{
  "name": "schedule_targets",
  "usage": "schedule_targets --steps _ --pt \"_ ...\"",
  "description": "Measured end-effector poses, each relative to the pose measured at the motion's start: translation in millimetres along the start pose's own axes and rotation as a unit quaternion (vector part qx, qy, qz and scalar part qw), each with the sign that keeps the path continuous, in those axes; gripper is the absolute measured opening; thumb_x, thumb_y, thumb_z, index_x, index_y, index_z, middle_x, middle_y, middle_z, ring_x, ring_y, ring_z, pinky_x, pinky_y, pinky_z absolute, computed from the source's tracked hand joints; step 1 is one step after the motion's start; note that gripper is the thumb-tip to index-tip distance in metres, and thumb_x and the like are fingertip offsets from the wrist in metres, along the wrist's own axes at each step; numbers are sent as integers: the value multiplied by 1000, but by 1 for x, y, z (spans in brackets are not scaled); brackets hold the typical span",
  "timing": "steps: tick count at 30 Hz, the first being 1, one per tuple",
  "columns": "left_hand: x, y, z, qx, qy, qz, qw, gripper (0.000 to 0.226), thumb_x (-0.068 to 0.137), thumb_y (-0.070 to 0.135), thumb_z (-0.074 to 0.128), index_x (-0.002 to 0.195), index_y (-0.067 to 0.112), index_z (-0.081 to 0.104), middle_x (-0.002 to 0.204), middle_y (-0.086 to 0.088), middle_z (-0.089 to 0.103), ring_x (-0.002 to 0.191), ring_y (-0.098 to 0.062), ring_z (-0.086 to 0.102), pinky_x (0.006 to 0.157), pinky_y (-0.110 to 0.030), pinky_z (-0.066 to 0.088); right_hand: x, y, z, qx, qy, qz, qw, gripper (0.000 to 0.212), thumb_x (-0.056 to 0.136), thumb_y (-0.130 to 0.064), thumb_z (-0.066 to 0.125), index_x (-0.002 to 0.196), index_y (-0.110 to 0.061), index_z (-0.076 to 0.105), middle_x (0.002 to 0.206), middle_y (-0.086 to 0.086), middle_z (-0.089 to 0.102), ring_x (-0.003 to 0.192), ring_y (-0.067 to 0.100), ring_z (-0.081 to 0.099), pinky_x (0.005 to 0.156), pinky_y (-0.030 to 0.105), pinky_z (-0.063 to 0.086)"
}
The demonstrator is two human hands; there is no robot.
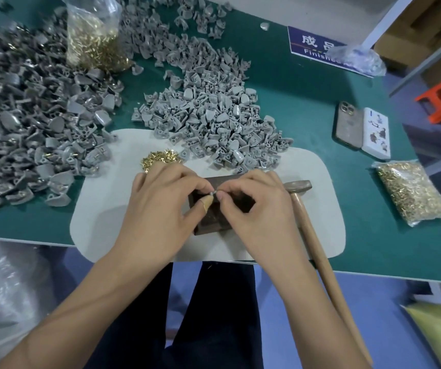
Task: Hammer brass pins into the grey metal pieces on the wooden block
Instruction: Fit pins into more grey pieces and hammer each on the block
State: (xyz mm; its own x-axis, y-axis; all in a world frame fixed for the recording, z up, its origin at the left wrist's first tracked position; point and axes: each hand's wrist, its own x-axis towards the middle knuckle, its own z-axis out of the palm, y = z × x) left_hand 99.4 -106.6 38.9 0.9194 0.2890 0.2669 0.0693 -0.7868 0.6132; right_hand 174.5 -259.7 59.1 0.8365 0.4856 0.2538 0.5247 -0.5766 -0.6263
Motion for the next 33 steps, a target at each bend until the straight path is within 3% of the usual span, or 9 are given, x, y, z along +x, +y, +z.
schedule_targets --steps 13,17,20,24,27,33 --pt "7 -8 -4 -33 -22 6 999 16 81 27 82 96 31 77 92 15 64 95 -16 47 76 -34 30 15 -23 -16 -200 -113 -103 968 10 89 -16 69 82 -15 75 87 -2 57 91 25 51 80 45 44" --pt "8 -4 -6 -23 -28 11 999 12 82 26 78 93 30 76 90 16 63 91 -14 43 75 -33 31 21 -17 -16 -180 -129 -97 970 9 88 -14 70 82 -16 77 84 -2 57 88 23 49 80 43 44" --pt "6 -1 -5 -22 -29 3 999 12 81 30 76 93 28 74 90 13 61 91 -16 45 77 -35 38 19 -10 -14 -94 -124 -55 986 12 87 -7 73 83 -16 79 82 -1 60 88 21 52 81 37 43" --pt "6 1 -4 -17 -27 -13 999 8 83 31 75 90 30 72 87 14 57 91 -15 44 76 -34 36 13 -3 -13 -13 -100 -19 995 13 88 -6 75 88 -17 82 84 -1 65 91 19 59 84 33 46" --pt "7 -1 -4 -8 -26 -9 1000 8 82 35 75 89 33 72 85 15 56 90 -13 43 74 -33 34 6 -1 -10 -5 -63 -12 998 13 88 -7 77 90 -19 82 86 -5 68 93 17 60 85 25 45" --pt "8 -4 -4 -9 -23 -6 1000 8 82 39 76 87 35 72 84 16 59 89 -12 42 72 -34 34 7 -4 -10 -56 -52 -38 996 13 86 -9 79 89 -21 82 85 -8 69 87 20 54 80 28 43"
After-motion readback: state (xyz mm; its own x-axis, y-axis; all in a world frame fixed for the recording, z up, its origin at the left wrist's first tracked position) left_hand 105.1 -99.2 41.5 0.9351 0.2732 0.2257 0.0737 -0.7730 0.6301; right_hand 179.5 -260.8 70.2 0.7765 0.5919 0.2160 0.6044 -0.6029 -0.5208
